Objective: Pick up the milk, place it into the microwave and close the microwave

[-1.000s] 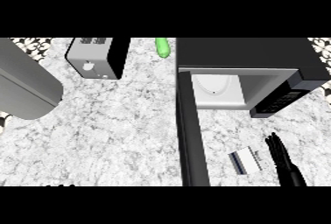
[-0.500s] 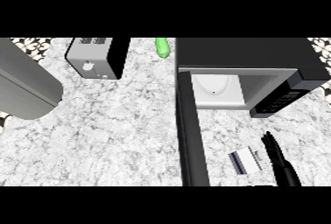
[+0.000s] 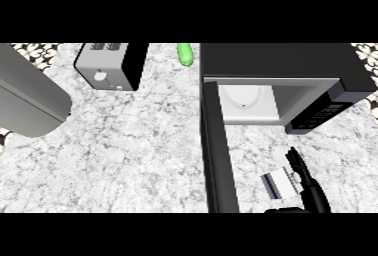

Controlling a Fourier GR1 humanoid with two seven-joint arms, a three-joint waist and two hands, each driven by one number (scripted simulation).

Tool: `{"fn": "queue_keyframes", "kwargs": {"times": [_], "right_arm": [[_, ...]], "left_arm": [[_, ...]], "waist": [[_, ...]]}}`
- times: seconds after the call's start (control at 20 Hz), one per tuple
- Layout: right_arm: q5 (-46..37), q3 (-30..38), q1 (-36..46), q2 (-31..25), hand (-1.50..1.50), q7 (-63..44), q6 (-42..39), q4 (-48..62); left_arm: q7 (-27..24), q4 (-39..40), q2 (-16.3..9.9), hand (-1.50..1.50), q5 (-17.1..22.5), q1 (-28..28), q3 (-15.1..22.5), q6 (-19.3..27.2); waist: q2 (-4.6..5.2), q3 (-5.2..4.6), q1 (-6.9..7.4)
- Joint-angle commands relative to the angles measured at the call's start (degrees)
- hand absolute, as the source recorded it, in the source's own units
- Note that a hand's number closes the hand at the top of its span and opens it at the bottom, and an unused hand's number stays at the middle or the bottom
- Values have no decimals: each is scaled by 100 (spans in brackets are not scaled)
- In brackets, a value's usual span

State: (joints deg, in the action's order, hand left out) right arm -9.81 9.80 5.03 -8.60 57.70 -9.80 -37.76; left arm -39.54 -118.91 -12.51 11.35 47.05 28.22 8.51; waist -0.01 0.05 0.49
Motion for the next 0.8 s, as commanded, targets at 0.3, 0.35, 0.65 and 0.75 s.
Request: {"fn": "queue_keyframes", "kwargs": {"times": [0.3, 0.35, 0.65, 0.75], "right_arm": [[169, 140, 415, 58, -150, 524, 130, 549], [186, 206, 558, 125, -150, 498, 325, 631], [-128, 253, 1012, 95, 150, 796, 1048, 1143], [-78, 396, 1212, 192, 150, 851, 1320, 1309]], "left_arm": [[-339, 9, -240, -150, 118, 173, 0, -47], [-398, 152, 7, -150, -208, 228, 403, 186], [-444, 321, -245, -150, 390, 4, -92, -146], [-219, 0, -178, -150, 100, 43, 255, 84]], "waist": [[0, 0, 17], [3, 3, 33], [18, 4, 50], [28, 9, 59]]}}
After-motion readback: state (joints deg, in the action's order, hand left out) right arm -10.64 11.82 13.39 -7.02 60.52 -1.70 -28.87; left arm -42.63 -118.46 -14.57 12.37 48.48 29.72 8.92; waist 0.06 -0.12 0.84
